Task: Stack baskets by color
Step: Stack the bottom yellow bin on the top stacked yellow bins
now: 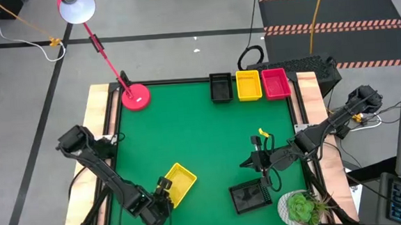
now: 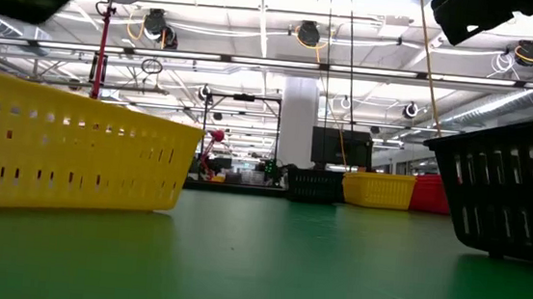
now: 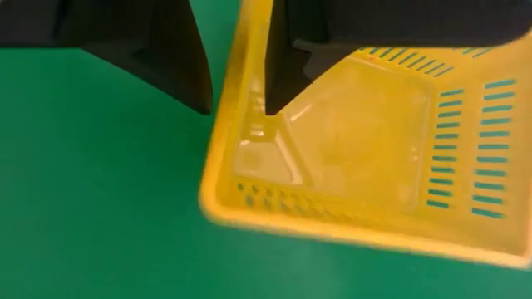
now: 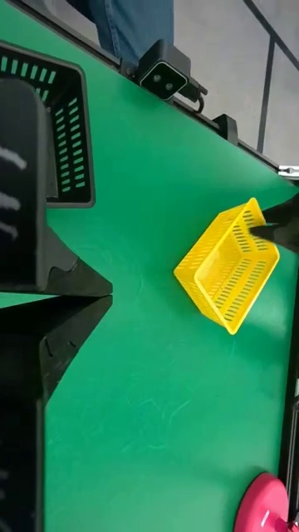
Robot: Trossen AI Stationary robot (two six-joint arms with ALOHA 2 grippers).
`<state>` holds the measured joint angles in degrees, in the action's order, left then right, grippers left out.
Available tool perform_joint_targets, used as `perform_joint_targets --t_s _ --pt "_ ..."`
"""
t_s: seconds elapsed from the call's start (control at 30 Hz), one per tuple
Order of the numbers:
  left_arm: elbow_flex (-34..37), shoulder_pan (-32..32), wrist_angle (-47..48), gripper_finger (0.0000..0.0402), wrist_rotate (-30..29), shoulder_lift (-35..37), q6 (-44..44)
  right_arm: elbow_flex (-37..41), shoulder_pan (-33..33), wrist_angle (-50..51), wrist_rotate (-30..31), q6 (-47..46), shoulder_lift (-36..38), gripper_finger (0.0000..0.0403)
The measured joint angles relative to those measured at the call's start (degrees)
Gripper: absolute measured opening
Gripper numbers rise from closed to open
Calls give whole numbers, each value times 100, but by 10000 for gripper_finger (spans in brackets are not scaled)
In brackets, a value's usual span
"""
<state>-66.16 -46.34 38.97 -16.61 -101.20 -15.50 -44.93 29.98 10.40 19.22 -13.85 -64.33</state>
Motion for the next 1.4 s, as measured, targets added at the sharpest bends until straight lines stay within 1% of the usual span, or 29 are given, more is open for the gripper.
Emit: perform_joint_targets --t_s 0.13,0.27,0.33,0.5,0.63,0.8,1.0,1.1,1.2,1.4 --pt "264 6 -323 77 -102 -8 152 0 0 0 0 0 8 0" --pt "235 4 -318 20 -177 -8 147 0 0 1 0 0 8 0" --pt "192 10 -322 9 -213 -8 171 0 0 3 4 0 8 0" --pt "59 91 -304 19 -579 -8 359 0 0 -171 85 -39 8 0" --pt "-117 382 -252 8 -741 -8 674 -2 4 -594 556 -42 -30 0" --pt "-409 1008 -245 15 -1033 -8 1198 -179 4 -676 1190 -60 -326 0" --pt "-944 1908 -232 6 -1057 -8 1869 -628 4 -672 1771 92 -823 0" --pt "-1255 2351 -235 13 -1061 -5 2071 -877 4 -522 1827 179 -1055 0" --pt "-1564 2736 -234 9 -1064 -5 2229 -1039 18 -345 1825 326 -1280 0" --pt "-1989 3224 -251 13 -1065 -1 2414 -1123 3 -75 1882 651 -1541 4"
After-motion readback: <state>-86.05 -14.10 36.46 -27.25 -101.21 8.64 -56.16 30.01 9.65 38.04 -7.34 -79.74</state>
